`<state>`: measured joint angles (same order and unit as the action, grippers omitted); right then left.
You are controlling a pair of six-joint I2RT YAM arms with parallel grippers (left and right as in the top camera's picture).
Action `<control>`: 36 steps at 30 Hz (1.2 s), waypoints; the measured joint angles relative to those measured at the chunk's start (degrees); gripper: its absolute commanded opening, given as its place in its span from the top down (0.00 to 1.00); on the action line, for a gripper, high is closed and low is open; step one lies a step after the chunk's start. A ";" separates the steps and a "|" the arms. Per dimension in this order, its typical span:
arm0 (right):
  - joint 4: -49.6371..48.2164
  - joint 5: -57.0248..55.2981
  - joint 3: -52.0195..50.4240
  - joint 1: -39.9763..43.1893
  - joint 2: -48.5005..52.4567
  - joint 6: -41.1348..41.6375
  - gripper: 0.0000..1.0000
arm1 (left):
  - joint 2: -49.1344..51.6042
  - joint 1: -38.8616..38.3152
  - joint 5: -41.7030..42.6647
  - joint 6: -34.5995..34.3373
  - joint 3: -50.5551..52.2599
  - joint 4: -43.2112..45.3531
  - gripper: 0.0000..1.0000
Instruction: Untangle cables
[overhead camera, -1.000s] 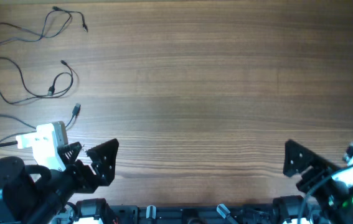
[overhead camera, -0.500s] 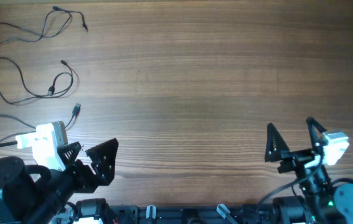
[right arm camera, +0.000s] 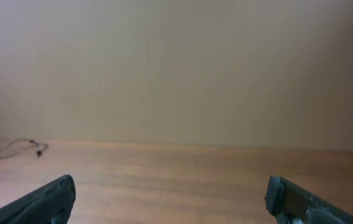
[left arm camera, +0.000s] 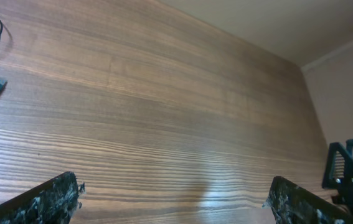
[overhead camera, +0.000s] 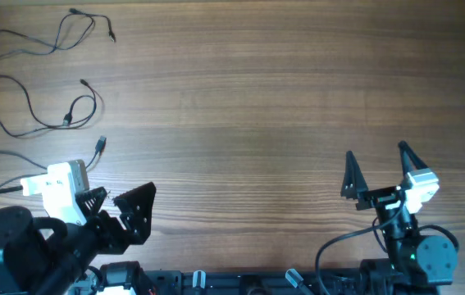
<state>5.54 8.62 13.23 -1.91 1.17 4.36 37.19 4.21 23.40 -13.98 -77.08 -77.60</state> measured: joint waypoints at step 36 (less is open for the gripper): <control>-5.51 -1.22 -12.87 0.26 -0.13 0.26 0.00 | 0.00 0.00 0.00 0.00 0.00 0.00 0.00</control>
<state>0.03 7.40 0.36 -1.65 1.04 4.62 37.19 4.21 23.40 -13.98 -77.08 -77.60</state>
